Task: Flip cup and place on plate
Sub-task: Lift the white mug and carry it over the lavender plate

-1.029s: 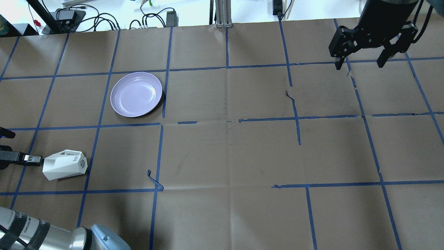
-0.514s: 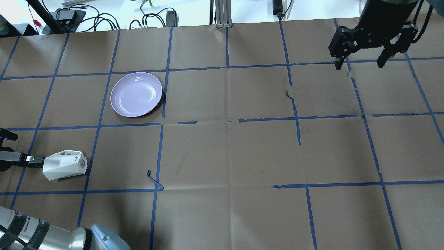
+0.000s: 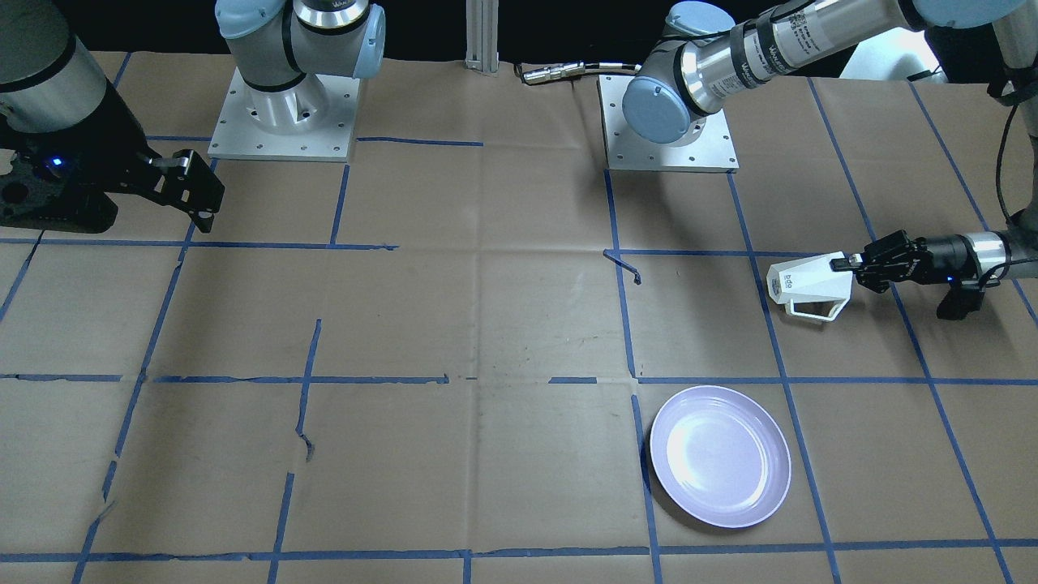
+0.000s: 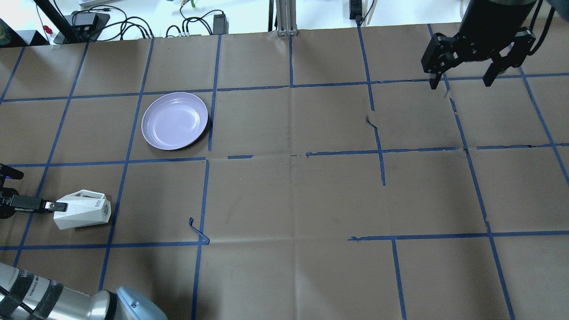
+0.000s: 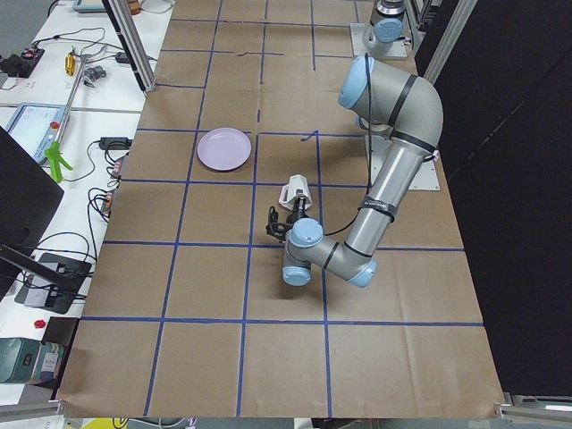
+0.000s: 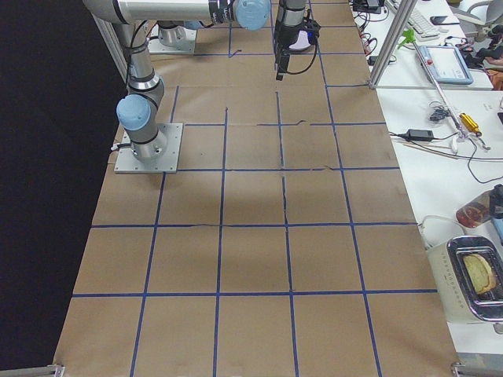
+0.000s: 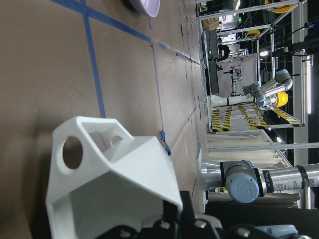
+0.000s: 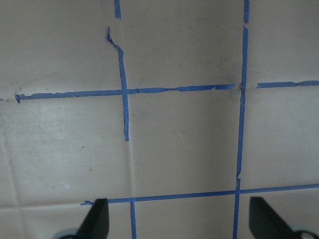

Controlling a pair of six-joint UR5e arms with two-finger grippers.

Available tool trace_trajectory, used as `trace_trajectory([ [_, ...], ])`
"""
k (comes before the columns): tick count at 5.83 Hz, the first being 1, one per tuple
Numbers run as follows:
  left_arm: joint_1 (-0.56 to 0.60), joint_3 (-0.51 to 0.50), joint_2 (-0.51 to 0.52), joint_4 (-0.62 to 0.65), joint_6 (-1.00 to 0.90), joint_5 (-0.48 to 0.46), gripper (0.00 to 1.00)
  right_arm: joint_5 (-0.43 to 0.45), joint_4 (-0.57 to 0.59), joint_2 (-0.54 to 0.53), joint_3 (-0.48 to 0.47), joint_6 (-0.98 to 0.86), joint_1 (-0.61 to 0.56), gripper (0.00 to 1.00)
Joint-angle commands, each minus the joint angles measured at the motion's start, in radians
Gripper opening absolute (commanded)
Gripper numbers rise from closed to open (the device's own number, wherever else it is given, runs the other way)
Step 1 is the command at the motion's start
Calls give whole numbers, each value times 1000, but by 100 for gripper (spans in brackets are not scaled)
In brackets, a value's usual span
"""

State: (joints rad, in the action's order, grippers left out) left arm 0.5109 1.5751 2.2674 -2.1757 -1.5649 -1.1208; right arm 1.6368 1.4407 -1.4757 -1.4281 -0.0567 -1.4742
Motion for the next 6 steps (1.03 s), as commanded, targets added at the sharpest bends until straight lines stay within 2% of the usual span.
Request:
trace_trajectory([
  [1,-8,-12,-26,-33,23,16,0,0,1,0,0,0,0,100],
  [2,-17,-44,-70,-167,26,45,0,0,0,0,0,0,0,100],
  [3,-8,-84,-168,-255,111,56,0,0,0,0,0,0,0,100],
  [5,32,-104,-348,-355,277,165,0,0,0,0,0,0,0,100],
  [6,110,-107,-455,-345,425,217,0,0,0,0,0,0,0,100],
])
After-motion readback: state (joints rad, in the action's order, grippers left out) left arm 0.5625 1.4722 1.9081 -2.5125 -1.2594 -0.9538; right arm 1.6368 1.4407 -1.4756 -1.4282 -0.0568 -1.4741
